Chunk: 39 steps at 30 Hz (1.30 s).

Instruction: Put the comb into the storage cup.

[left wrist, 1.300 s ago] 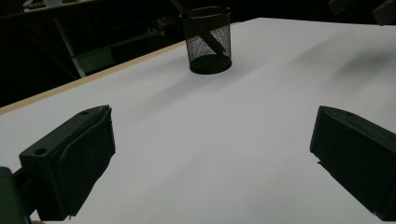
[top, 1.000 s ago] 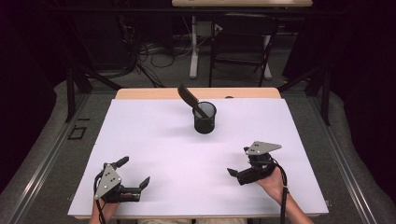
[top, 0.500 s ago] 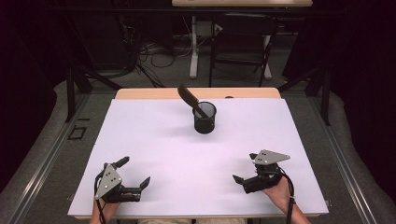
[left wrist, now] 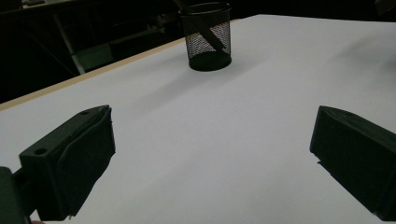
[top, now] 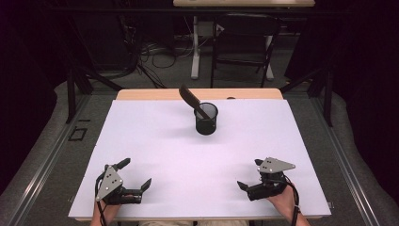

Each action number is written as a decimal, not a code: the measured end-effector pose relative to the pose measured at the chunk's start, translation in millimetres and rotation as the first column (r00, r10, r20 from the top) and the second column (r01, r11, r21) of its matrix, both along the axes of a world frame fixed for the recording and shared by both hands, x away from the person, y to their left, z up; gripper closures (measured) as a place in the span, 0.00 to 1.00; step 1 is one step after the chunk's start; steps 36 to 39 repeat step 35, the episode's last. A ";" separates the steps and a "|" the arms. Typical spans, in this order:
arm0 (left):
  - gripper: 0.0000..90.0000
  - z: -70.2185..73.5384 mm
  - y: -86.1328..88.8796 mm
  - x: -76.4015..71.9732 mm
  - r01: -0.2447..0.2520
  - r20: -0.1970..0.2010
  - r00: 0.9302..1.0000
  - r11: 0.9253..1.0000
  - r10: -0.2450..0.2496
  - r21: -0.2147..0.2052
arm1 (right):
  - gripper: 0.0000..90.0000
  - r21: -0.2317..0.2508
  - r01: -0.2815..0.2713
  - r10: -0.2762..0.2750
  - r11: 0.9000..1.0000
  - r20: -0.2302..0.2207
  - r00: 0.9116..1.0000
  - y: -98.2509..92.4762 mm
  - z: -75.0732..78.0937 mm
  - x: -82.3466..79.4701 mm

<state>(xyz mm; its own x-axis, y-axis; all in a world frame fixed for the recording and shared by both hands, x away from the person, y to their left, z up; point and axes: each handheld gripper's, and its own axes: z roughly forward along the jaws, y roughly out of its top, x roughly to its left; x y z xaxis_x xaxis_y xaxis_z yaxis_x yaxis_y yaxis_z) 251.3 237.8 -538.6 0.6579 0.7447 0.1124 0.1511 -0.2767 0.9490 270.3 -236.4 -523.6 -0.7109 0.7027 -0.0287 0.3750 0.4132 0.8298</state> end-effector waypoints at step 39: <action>0.00 -0.6 -0.6 -0.3 0.000 -0.004 1.000 1.000 0.000 0.005 | 0.00 0.010 0.030 -0.030 1.000 0.024 0.999 -14.5 -4.4 -11.3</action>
